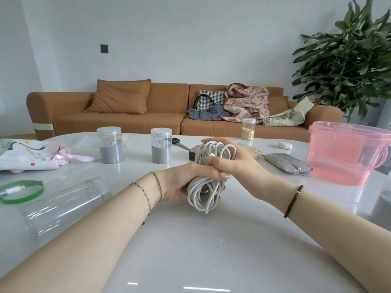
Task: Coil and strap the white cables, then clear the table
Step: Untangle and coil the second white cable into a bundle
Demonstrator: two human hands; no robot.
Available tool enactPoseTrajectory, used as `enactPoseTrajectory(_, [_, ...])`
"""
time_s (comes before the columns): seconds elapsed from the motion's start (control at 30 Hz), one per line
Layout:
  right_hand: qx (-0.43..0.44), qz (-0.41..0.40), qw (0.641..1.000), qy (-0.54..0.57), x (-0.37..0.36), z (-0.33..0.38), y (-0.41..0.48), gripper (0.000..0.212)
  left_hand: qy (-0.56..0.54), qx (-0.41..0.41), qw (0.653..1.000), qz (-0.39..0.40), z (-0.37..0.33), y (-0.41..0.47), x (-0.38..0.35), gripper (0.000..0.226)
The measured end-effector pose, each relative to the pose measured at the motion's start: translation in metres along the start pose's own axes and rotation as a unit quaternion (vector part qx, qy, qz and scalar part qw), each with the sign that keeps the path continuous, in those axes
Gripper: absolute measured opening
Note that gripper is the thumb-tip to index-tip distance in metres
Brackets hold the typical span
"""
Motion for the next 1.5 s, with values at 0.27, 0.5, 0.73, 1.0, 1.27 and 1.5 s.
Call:
enactPoseTrajectory(0.27, [0.012,-0.126,0.989,-0.071,0.009,-0.002,0.005,0.026,-0.001,-0.019,0.999,-0.05,0.003,0.006,-0.012,0.011])
enactPoseTrajectory(0.5, [0.033,-0.138,0.982,-0.126,0.02,0.002,0.009,0.018,0.028,-0.068,0.99,-0.119,0.009,0.017,-0.024,0.017])
enactPoseTrajectory(0.73, [0.061,-0.131,0.977,-0.156,0.015,-0.002,0.003,0.031,0.229,-0.128,0.946,-0.192,0.009,0.014,-0.011,0.029])
enactPoseTrajectory(1.0, [0.116,-0.153,0.95,-0.245,0.018,-0.001,0.003,0.02,0.306,-0.136,0.921,-0.197,0.007,0.014,-0.012,0.024])
enactPoseTrajectory(1.27, [0.143,-0.166,0.95,-0.223,0.017,-0.008,0.001,0.018,0.322,-0.126,0.918,-0.194,0.006,0.015,-0.013,0.013])
enactPoseTrajectory(1.5, [0.146,-0.162,0.956,-0.194,0.014,-0.013,-0.003,0.021,0.336,-0.123,0.918,-0.171,0.004,0.015,-0.011,0.018])
Point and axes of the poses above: each hand's wrist, its own y-axis towards the middle knuckle, its own x-axis out of the back of the hand, z = x × y, the point moved 1 cm from there along y, towards the middle knuckle, and after that the axes turned 4 degrees about -z, right-handed, at the moved point
